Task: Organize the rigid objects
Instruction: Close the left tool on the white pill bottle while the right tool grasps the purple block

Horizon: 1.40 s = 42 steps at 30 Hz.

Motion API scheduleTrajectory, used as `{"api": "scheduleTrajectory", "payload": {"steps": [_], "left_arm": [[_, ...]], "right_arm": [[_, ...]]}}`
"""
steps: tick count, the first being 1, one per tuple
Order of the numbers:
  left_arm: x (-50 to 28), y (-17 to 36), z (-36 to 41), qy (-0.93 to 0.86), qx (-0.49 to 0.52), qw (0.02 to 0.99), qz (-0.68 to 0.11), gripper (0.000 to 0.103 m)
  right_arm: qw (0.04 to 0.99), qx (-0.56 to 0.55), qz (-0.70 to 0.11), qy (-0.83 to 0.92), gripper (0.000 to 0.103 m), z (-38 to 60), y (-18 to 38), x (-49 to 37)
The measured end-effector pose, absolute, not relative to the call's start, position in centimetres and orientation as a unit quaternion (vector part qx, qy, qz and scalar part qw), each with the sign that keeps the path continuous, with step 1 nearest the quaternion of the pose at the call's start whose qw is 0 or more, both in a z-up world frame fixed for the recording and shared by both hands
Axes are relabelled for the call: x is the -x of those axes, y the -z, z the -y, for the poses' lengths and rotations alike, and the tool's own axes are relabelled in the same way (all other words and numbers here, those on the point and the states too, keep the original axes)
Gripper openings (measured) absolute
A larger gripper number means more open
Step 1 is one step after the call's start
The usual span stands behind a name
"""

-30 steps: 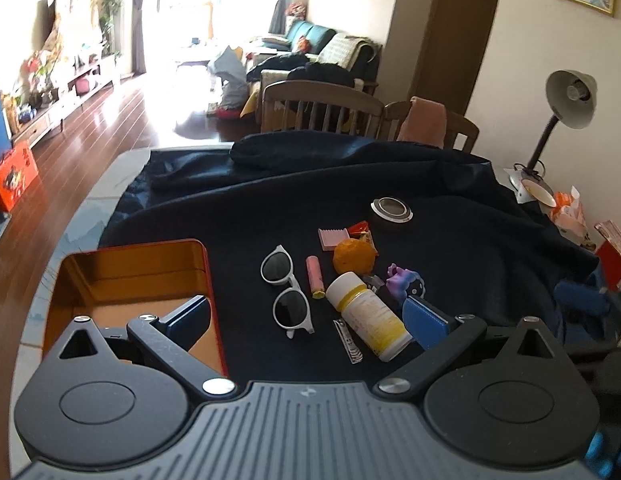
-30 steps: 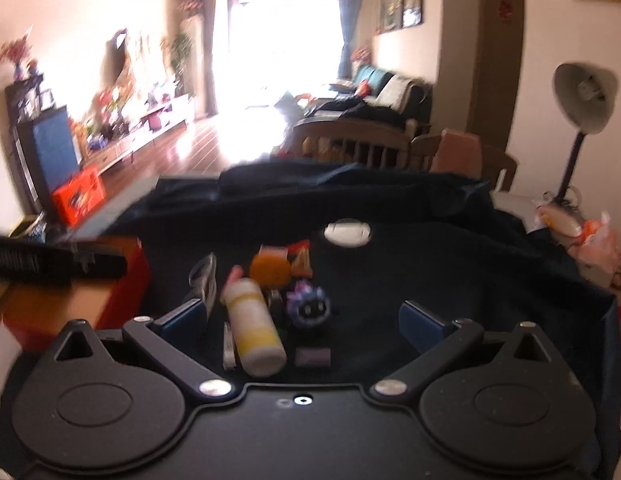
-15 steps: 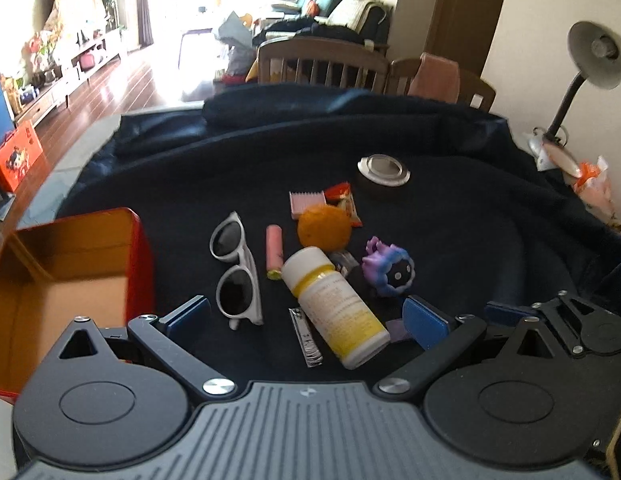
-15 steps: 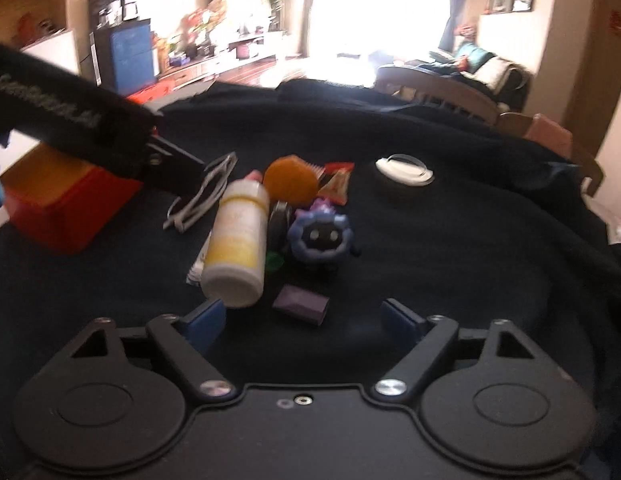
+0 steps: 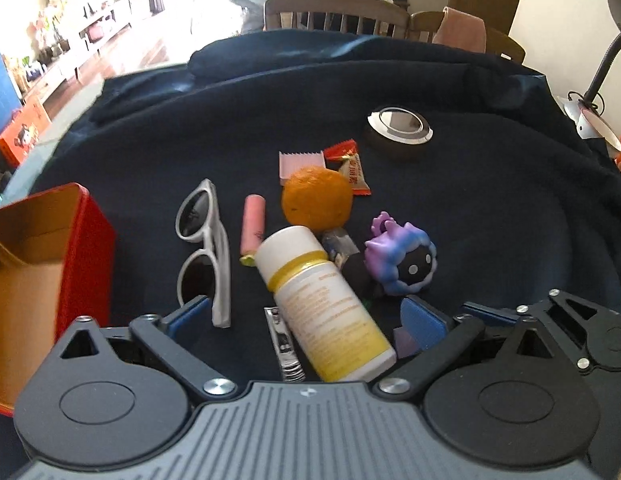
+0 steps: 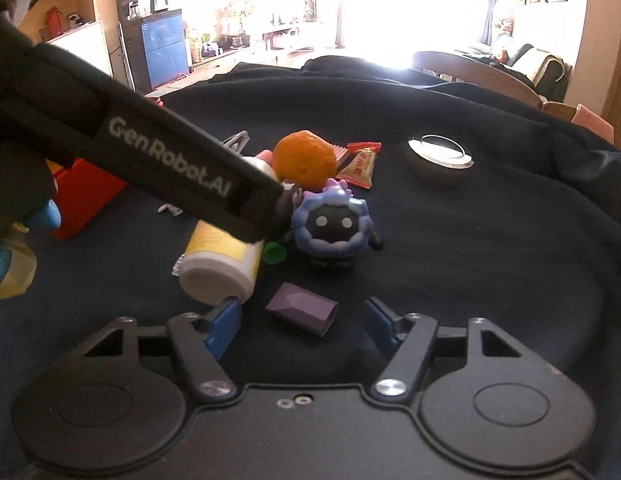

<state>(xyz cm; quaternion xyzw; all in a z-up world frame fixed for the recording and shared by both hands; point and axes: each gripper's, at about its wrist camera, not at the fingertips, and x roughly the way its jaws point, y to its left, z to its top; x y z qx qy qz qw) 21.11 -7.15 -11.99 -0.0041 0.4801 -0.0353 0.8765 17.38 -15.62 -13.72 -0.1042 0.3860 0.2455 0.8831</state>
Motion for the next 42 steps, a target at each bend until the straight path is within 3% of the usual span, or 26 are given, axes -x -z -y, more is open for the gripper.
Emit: {"api": "scheduleTrajectory", "payload": {"steps": [2,10,15,26,42], "left_arm": [[-21.5,12.5,7.4,0.035,0.000,0.871,-0.490,0.082],[-22.3,13.3,7.8,0.052,0.009,0.863,-0.503,0.060],[-22.5,13.4,7.3,0.052,0.025,0.860,-0.508,0.057],[-22.2,12.8,6.3,0.037,0.033,0.855,-0.516,0.045],[-19.8,11.0,3.3,0.022,0.054,0.855,-0.516,0.044]], "right_arm": [[0.881,0.099,-0.389,-0.249,0.063,15.7,13.9,-17.6],[0.876,0.097,-0.388,-0.269,0.050,15.5,14.3,-17.8],[0.878,0.095,-0.385,-0.269,0.041,15.3,14.3,-17.9],[0.880,0.086,-0.380,-0.272,0.040,15.7,13.5,-17.1],[0.882,0.070,-0.380,-0.272,0.040,15.8,11.6,-16.3]]}}
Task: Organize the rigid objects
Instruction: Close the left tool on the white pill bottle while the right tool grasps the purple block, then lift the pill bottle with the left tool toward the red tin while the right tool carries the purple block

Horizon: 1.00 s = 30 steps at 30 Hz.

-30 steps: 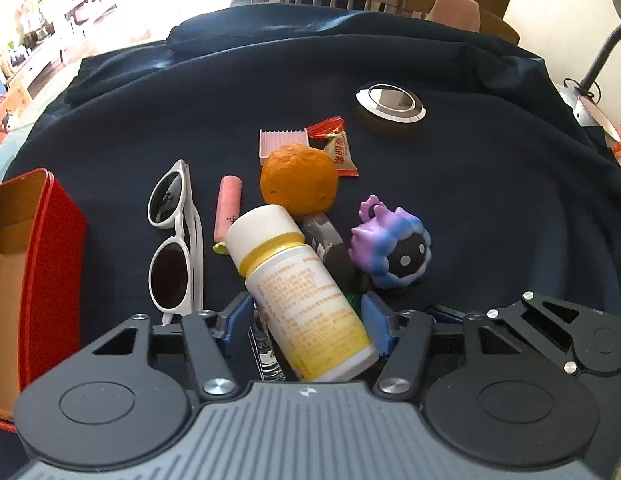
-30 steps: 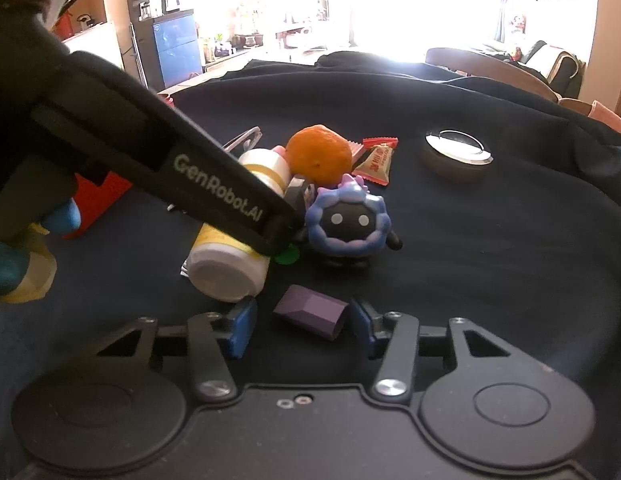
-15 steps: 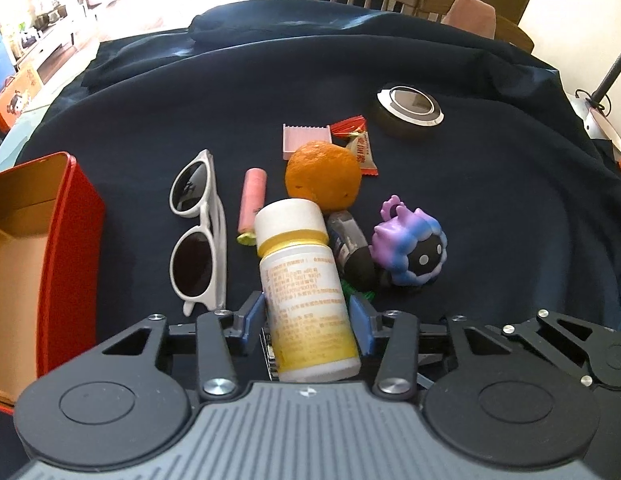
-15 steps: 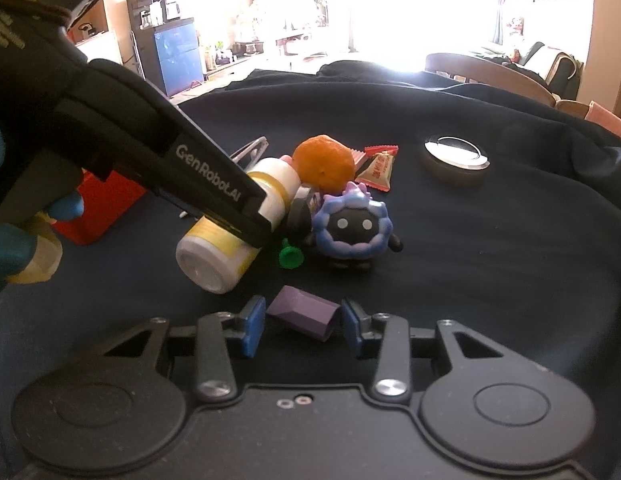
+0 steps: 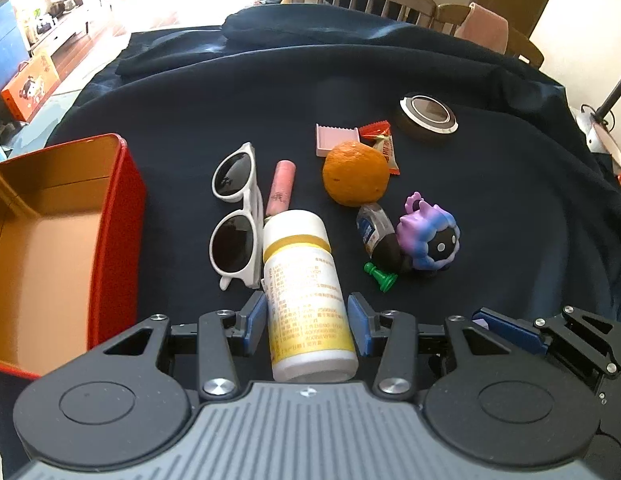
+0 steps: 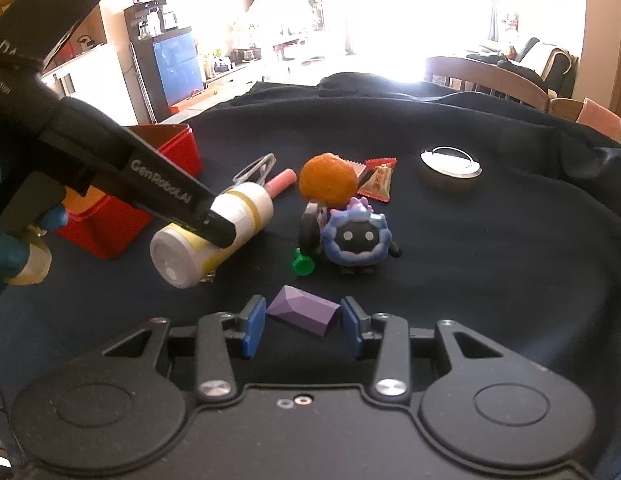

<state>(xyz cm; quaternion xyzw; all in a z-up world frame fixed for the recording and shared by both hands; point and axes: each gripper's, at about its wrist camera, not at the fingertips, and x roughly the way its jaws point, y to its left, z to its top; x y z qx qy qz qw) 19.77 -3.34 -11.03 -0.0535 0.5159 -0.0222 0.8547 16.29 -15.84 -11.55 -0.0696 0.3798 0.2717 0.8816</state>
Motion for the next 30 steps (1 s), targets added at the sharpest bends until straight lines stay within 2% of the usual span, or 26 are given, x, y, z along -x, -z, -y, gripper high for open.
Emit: {"api": "scheduleTrajectory", "payload": {"steps": [21,24,25,26,27,30], "left_arm": [[-16.5,7.9,-2.5,0.066,0.139,0.844,-0.514,0.040],[-16.6,7.5,-3.5,0.084,0.143,0.843,-0.512,0.037],[-16.7,7.2,-3.8,0.091,0.144,0.844,-0.509,0.033],[-16.8,7.0,-4.2,0.099,0.142,0.845,-0.506,0.009],[-17.0,6.9,-4.5,0.106,0.142,0.843,-0.508,0.003],[-17.4,7.3,-4.7,0.128,0.110,0.840,-0.516,0.003]], "right_arm": [[0.889,0.074,-0.373,-0.255,0.040,12.9,8.4,-14.6],[0.892,0.072,-0.376,-0.242,0.040,11.9,7.8,-14.3],[0.892,0.072,-0.376,-0.240,0.040,11.6,7.6,-14.2],[0.893,0.074,-0.374,-0.237,0.040,11.3,7.4,-14.2],[0.895,0.077,-0.374,-0.232,0.040,10.9,7.3,-14.1],[0.895,0.074,-0.385,-0.214,0.040,10.0,7.7,-14.1]]}}
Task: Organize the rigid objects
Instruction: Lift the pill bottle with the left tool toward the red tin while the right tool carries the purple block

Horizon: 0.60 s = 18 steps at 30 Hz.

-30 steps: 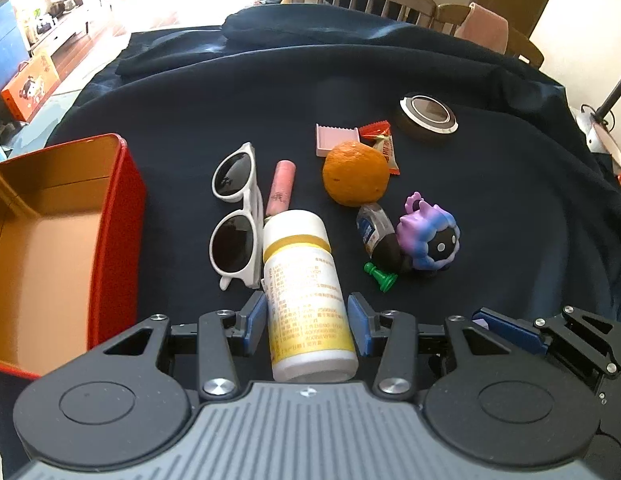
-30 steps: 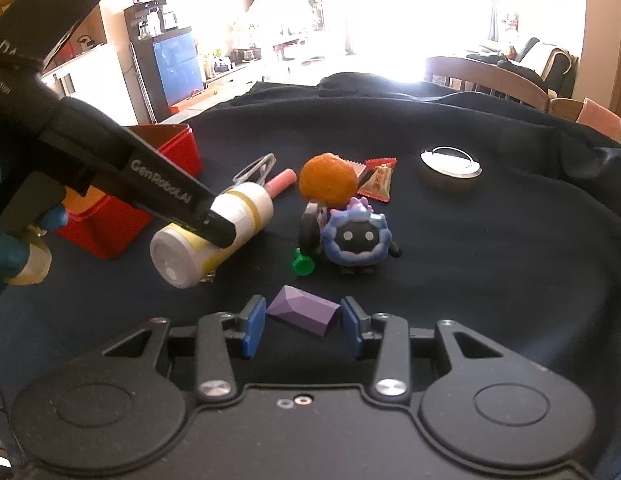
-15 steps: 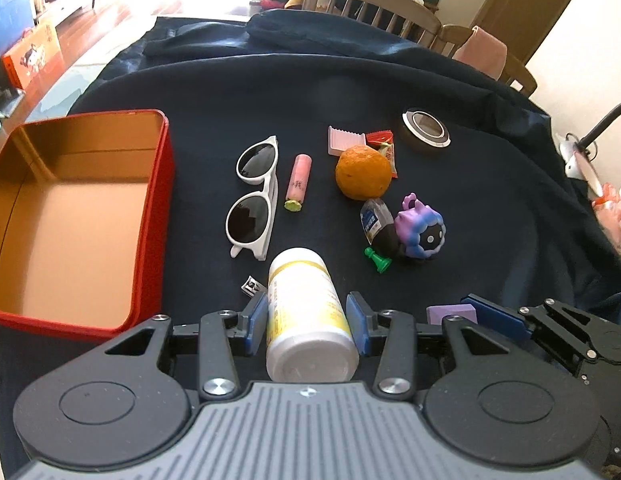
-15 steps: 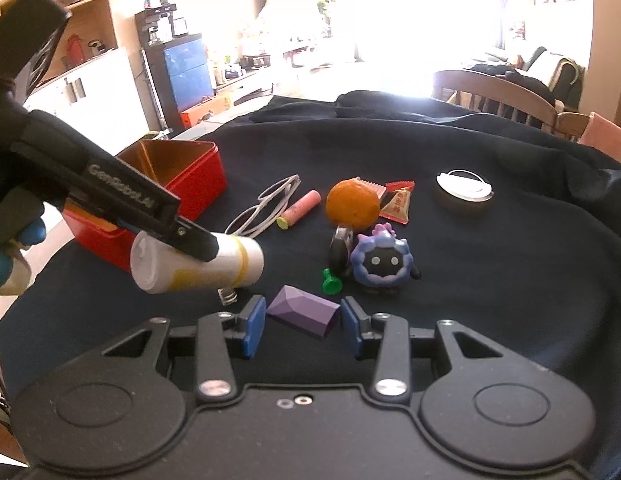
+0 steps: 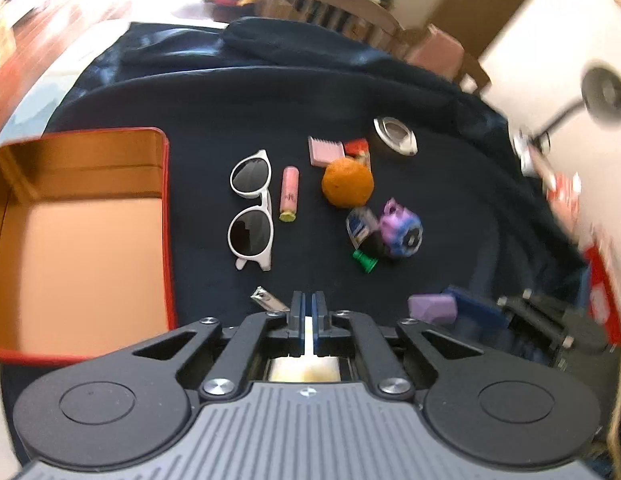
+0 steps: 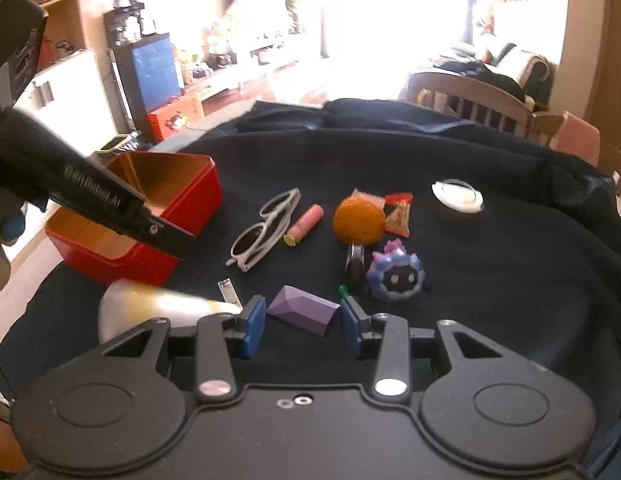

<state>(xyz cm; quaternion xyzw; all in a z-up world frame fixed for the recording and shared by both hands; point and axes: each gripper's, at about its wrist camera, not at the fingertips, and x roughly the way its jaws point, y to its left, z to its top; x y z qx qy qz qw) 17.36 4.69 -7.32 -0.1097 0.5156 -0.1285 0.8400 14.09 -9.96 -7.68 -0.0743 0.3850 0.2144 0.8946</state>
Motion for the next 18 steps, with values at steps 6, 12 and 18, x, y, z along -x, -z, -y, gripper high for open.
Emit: {"api": "scheduleTrajectory", "payload": {"steps": [6,12,18], "left_arm": [[-16.2,8.5,-4.3,0.196,0.047,0.824,-0.530,0.003],[-14.5,9.3,-4.3,0.219,0.015,0.814,-0.537,0.013],[-13.5,9.9,-4.7,0.207,0.011,0.818,-0.537,0.067]], "right_arm": [[0.895,0.064,-0.398,-0.192,0.040,9.6,8.0,-13.0],[0.895,0.053,-0.401,-0.188,0.040,10.0,8.2,-12.4],[0.892,0.052,-0.404,-0.194,0.040,10.4,8.5,-12.2]]}}
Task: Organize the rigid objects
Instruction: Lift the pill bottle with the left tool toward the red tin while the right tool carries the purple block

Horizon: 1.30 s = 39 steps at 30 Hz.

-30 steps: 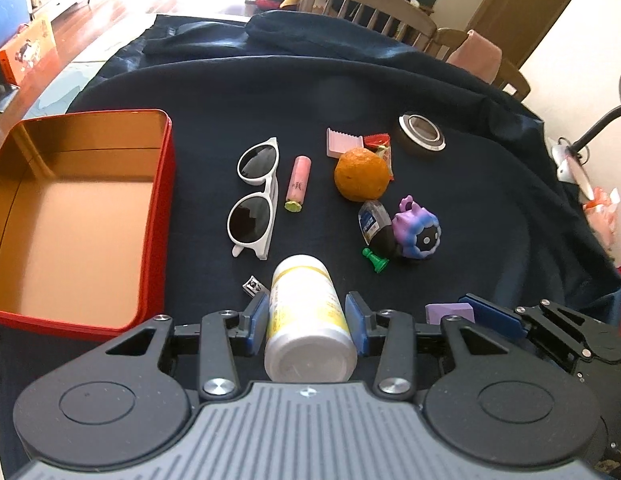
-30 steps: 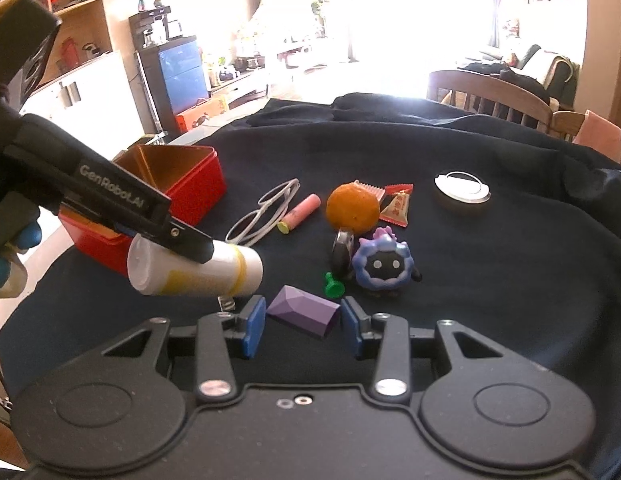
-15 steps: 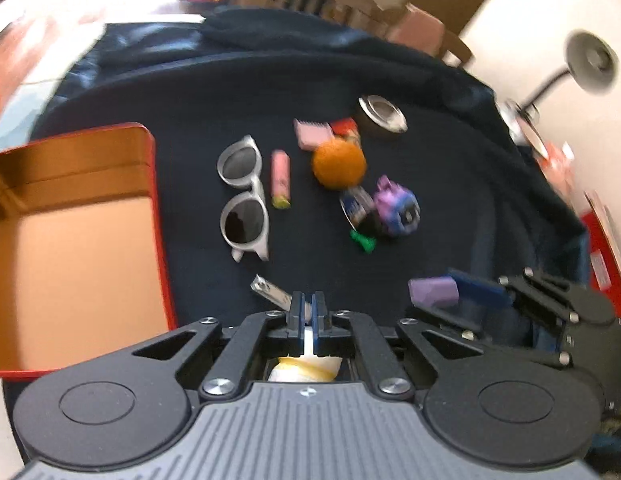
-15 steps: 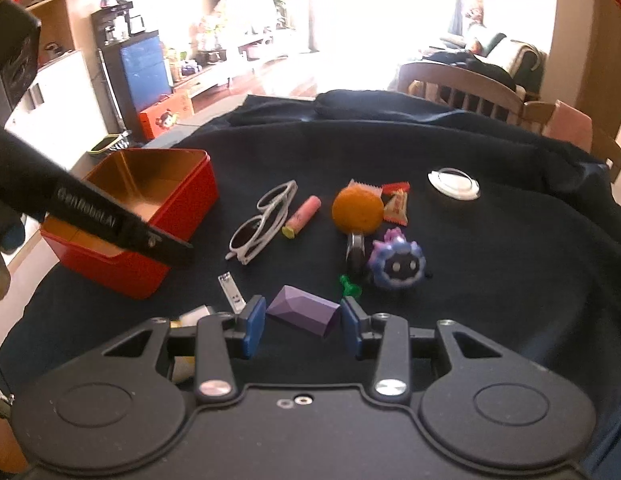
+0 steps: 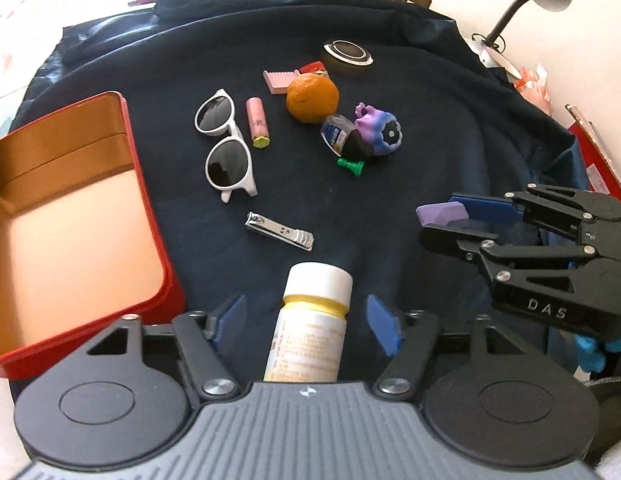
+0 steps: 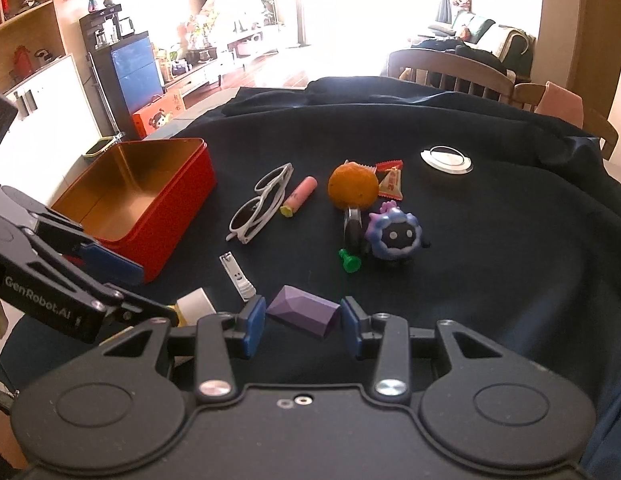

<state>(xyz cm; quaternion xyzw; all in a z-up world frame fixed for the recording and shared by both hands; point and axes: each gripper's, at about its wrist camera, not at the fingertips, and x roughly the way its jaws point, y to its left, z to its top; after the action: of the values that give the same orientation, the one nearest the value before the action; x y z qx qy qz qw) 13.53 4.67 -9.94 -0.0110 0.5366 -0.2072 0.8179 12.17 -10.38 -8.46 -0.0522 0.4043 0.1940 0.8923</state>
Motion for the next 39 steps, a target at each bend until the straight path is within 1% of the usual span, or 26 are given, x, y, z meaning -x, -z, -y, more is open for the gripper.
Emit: {"api": "scheduleTrajectory", "payload": {"steps": [9,18,19,20,21,29,39], "left_arm": [[-12.8,13.1,-2.2,0.194,-0.028,0.805,-0.560,0.067],[-13.0,13.7,-1.5,0.166,-0.034,0.810,-0.562,0.065],[-12.9,13.6,-1.5,0.164,-0.035,0.812,-0.559,0.060],[-12.9,13.5,-1.5,0.160,-0.037,0.814,-0.557,0.051],[-13.0,13.5,-1.5,0.159,-0.037,0.815,-0.555,0.048],[-13.0,13.0,-2.5,0.146,-0.014,0.824,-0.547,0.047],[-13.3,9.1,-5.2,0.128,0.021,0.847,-0.516,0.044]], "right_arm": [[0.884,0.061,-0.412,-0.211,0.040,11.1,9.0,-12.1],[0.879,0.062,-0.419,-0.221,0.040,12.0,9.5,-12.2],[0.878,0.062,-0.419,-0.222,0.040,12.1,9.5,-12.3],[0.878,0.062,-0.419,-0.222,0.040,12.1,9.5,-12.3],[0.878,0.062,-0.419,-0.223,0.040,12.2,9.5,-12.4],[0.880,0.067,-0.413,-0.226,0.040,11.6,9.1,-12.5],[0.886,0.076,-0.395,-0.232,0.040,9.3,7.3,-13.2]]}}
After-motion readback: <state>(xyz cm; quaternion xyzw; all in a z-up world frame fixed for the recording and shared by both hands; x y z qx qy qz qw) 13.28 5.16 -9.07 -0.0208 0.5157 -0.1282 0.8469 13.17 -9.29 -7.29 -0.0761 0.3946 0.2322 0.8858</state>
